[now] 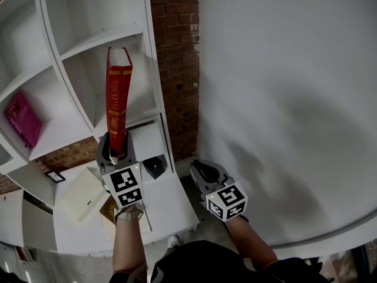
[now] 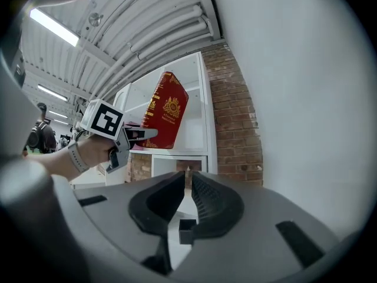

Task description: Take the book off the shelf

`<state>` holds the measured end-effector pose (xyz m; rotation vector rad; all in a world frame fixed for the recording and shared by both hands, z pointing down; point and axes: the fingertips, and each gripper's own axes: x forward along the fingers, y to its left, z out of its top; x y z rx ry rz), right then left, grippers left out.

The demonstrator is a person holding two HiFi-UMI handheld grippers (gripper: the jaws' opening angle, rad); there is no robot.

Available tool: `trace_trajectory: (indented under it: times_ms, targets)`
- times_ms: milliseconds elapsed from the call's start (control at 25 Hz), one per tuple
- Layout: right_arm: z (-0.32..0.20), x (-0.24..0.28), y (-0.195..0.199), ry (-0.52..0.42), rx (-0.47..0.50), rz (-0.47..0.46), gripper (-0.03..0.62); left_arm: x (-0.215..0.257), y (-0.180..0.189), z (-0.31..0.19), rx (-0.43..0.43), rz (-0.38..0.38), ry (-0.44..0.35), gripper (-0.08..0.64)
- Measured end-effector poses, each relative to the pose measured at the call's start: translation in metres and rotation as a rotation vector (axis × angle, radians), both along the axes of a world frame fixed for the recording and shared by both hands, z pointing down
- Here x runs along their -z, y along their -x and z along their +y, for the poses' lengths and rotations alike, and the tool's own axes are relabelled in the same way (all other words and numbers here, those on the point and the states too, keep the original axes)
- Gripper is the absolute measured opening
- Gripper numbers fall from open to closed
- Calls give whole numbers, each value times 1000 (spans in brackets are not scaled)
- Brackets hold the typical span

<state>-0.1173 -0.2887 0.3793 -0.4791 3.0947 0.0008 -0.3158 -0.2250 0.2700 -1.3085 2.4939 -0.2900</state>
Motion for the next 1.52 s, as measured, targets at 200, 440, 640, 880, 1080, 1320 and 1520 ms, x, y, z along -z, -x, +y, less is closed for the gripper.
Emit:
trace_trajectory:
  times_ms: [200, 440, 640, 880, 1080, 1320, 1520]
  targets:
    - [13, -9, -1, 11, 40, 9, 29, -15, -5, 22, 32, 18, 7, 216]
    - [30, -20, 5, 23, 92, 22, 29, -50, -8, 48, 57, 62, 55, 198]
    - [44, -30, 14, 37, 136, 39, 30, -77, -10, 73, 82, 86, 89, 196]
    - [63, -43, 28, 46, 188, 60, 30, -117, -10, 106, 116, 134, 141, 196]
    - [79, -52, 43, 55, 225, 81, 31, -142, -6, 136, 136, 169, 171, 195]
    - [97, -63, 60, 61, 263, 103, 29, -170, -3, 166, 158, 211, 194, 194]
    - [113, -73, 73, 69, 299, 125, 29, -196, -4, 188, 178, 253, 231, 195]
